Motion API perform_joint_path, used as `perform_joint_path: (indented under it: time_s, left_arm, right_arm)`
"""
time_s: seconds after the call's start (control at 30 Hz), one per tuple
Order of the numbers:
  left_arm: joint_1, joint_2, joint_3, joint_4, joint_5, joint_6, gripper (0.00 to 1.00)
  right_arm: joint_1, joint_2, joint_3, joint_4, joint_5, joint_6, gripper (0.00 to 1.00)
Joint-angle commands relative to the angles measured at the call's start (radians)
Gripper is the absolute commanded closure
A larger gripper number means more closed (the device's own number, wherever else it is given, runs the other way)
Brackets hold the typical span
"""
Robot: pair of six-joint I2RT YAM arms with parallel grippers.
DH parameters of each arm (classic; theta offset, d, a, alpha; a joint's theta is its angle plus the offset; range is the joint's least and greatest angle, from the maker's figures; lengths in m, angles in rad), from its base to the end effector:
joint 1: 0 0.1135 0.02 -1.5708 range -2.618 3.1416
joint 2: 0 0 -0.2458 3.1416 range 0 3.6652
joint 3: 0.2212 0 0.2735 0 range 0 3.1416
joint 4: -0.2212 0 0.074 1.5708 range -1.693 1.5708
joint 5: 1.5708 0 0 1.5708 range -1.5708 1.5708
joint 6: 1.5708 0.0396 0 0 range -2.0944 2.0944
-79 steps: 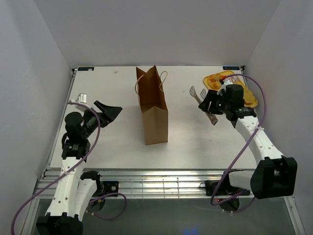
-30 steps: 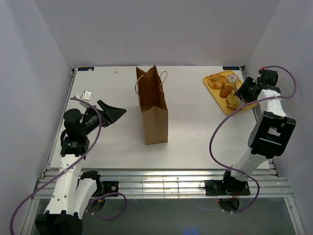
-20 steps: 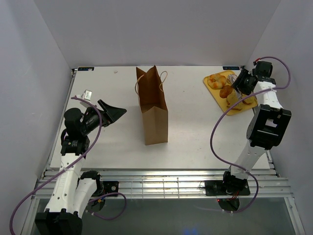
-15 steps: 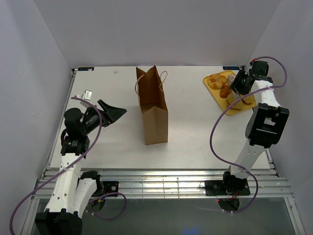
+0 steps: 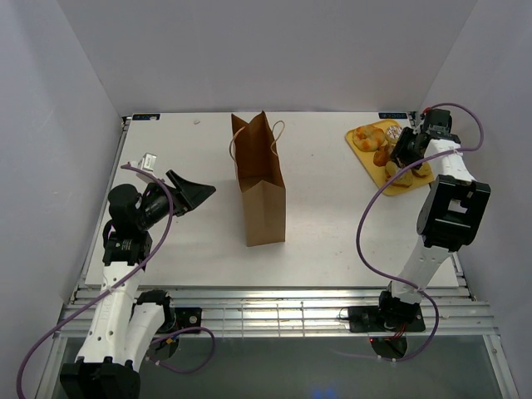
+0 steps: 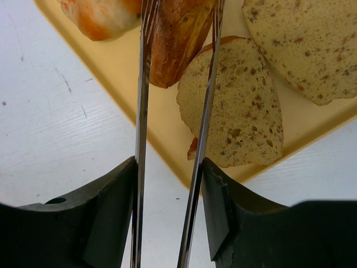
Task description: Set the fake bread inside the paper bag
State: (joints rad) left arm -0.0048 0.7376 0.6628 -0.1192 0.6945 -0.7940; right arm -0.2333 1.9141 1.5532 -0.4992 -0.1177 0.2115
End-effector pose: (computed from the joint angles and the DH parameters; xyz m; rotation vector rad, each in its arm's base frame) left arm 0.2110 -0.0264 0.2986 -0.1969 1.8646 -1.1740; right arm 0.4365 -0.0989 0.2210 0.4835 2.3786 0.1331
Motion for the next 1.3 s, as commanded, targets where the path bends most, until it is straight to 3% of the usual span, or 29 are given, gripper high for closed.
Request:
perform_joint_path:
  time_s: [0.0,0.3,0.47,0.57,0.97,1.1,1.27]
  left_arm:
    - [0.003,-0.015,0.031,0.006,0.016,0.012,0.12]
    - [0.003,-0.023,0.027,-0.003,0.011,0.016,0.12]
    - [0.003,-0.029,0.027,-0.008,0.011,0.018,0.12]
    - [0.003,-0.035,0.027,-0.016,0.01,0.016,0.12]
    - [0.003,-0.067,0.053,-0.048,0.016,0.001,0.12]
    - [0.003,-0.069,0.084,-0.077,0.014,0.004,0.12]
    - [0.003,-0.064,0.129,-0.094,0.011,-0.002,0.12]
  right_arm:
    - [0.02,-0.012,0.019,0.008,-0.002,-0.021,0.47]
    - [0.028,0.029,0.054,-0.007,-0.014,-0.012,0.47]
    - [0.029,0.016,0.038,-0.015,0.013,-0.004,0.64]
    - [0.028,-0.016,0.033,-0.018,0.047,0.003,0.65]
    - [0.029,-0.24,-0.022,-0.039,0.044,0.031,0.69]
    - [0.048,-0.367,-0.03,-0.07,-0.052,0.04,0.69]
    - [0.159,-0.524,-0.024,-0.114,-0.144,0.071,0.69]
